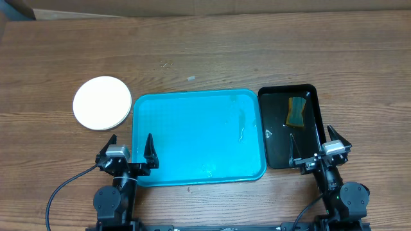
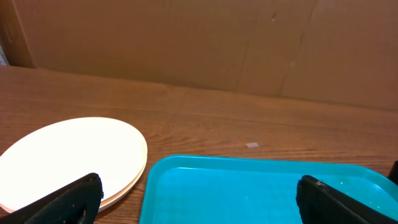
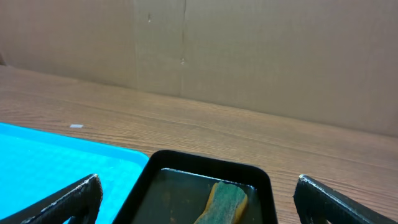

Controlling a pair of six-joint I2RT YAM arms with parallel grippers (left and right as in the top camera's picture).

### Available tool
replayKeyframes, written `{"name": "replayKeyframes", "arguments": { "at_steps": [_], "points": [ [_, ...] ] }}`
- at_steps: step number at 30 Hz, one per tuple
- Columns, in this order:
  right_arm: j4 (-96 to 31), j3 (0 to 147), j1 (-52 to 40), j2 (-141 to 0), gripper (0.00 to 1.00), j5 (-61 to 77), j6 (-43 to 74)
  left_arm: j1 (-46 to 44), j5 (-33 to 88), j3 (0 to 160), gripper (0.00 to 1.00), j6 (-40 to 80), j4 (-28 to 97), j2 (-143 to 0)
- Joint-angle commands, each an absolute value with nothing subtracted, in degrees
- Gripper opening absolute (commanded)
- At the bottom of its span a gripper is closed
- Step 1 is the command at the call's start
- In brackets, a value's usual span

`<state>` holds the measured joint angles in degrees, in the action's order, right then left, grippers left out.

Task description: Clean dirty plates on tray and stack at the side

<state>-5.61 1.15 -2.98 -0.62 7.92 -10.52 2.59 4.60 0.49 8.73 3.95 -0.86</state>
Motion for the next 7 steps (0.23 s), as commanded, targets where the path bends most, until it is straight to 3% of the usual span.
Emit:
{"name": "replayKeyframes", "arguments": {
  "at_steps": [1,7],
  "points": [
    [-5.26,1.06,-2.76,-0.16,1.0,7.6,-10.07,2.22,4.03,0.27,1.0,7.7,4.21,-0.25],
    [-5.26,1.06,-2.76,-0.16,1.0,7.6,-10.07,2.22,4.03,0.27,0.99,7.7,4.21,-0.25]
  ]
}}
